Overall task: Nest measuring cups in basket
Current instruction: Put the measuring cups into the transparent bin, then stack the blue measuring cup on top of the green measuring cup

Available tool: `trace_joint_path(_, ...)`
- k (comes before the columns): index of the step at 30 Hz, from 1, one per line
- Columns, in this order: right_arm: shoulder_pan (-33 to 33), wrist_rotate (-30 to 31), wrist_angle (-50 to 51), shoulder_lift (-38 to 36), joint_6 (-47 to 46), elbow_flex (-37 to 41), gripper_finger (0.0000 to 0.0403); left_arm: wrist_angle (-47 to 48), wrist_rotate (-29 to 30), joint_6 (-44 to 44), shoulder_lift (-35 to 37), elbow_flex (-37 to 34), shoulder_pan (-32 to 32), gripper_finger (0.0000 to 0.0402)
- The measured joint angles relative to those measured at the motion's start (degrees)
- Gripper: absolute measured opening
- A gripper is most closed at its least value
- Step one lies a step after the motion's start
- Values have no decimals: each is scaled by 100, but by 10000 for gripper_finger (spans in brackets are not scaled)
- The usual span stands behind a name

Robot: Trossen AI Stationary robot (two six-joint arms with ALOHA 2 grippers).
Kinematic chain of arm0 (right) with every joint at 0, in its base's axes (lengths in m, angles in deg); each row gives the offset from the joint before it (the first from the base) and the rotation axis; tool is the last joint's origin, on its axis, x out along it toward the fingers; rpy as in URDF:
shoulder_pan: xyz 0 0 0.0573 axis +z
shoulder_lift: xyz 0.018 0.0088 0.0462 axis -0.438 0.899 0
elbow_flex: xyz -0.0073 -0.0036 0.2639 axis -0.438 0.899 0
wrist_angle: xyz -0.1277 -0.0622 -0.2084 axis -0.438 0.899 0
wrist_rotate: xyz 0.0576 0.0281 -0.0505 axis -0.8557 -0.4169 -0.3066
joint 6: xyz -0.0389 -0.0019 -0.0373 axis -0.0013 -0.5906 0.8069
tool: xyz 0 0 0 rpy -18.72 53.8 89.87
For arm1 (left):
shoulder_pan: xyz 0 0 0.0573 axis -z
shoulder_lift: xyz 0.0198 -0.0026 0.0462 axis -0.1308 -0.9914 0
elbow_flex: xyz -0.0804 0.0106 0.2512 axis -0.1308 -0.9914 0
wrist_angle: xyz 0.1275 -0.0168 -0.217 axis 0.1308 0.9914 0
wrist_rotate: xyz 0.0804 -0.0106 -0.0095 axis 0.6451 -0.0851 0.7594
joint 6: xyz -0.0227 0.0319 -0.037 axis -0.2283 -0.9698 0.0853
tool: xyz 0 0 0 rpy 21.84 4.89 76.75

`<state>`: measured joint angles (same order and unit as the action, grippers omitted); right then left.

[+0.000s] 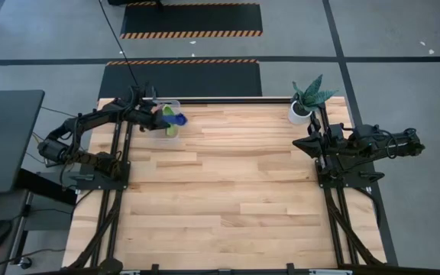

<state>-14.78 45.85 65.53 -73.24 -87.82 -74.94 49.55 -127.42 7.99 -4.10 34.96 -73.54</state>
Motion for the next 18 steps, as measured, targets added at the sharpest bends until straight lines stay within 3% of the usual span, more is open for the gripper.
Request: trace_joint_path(18, 0, -1, 0, 0, 2, 0, 16, 55, -427, 93, 9, 11, 0, 62)
